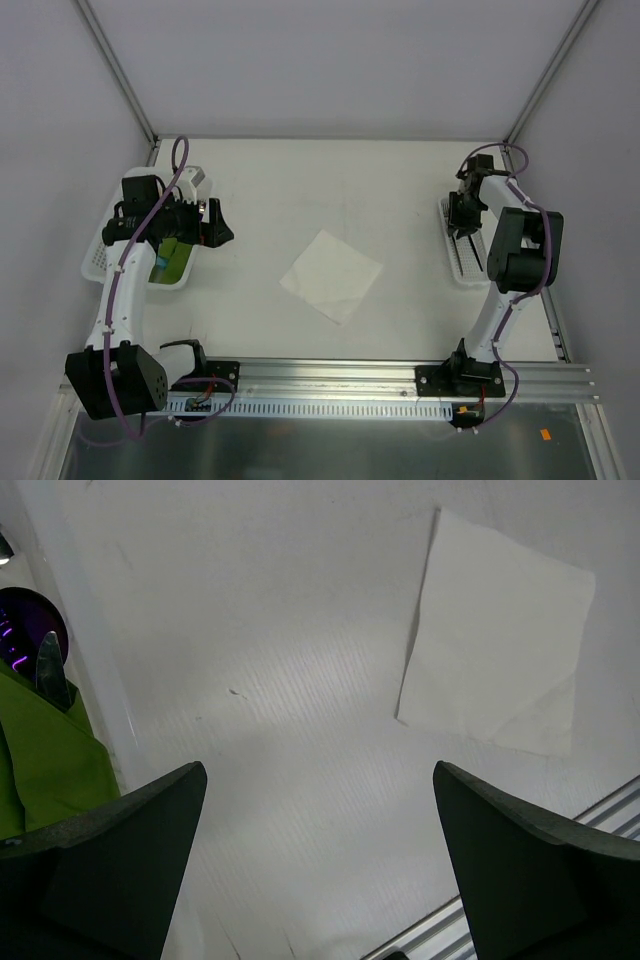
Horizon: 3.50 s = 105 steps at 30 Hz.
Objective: Place the utensils on the paper napkin and roll it up
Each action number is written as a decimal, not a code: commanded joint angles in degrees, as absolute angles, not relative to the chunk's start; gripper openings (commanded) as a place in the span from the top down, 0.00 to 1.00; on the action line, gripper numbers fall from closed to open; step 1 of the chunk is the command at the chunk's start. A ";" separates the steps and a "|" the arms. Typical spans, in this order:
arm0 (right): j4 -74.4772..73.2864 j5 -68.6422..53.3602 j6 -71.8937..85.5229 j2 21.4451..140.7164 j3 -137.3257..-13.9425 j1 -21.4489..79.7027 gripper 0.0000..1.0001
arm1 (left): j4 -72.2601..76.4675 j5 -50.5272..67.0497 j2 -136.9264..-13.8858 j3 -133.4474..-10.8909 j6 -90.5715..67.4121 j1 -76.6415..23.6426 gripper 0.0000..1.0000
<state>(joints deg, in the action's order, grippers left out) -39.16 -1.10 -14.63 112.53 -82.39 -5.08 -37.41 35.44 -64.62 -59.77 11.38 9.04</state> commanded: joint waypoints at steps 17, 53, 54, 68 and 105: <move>-43.06 -2.28 -15.47 106.98 -85.25 -4.04 1.00 | -38.32 34.80 -66.10 -64.25 11.43 9.14 0.01; -41.40 3.42 5.89 121.46 -100.02 44.82 1.00 | -38.50 21.27 -64.16 -63.28 6.24 9.05 0.01; -41.40 3.86 6.24 122.16 -99.85 44.74 1.00 | -38.50 21.10 -64.25 -63.28 6.07 9.14 0.01; -36.39 7.47 17.22 122.35 -91.50 44.39 1.00 | -38.50 19.07 -64.69 -64.16 5.71 9.14 0.01; -39.29 5.45 31.20 115.05 -90.97 43.33 1.00 | -38.41 14.41 -65.30 -64.25 3.78 9.05 0.01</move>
<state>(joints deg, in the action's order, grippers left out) -37.56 5.54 28.49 113.97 -89.67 43.46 -38.33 15.88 -65.63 -63.20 4.86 9.04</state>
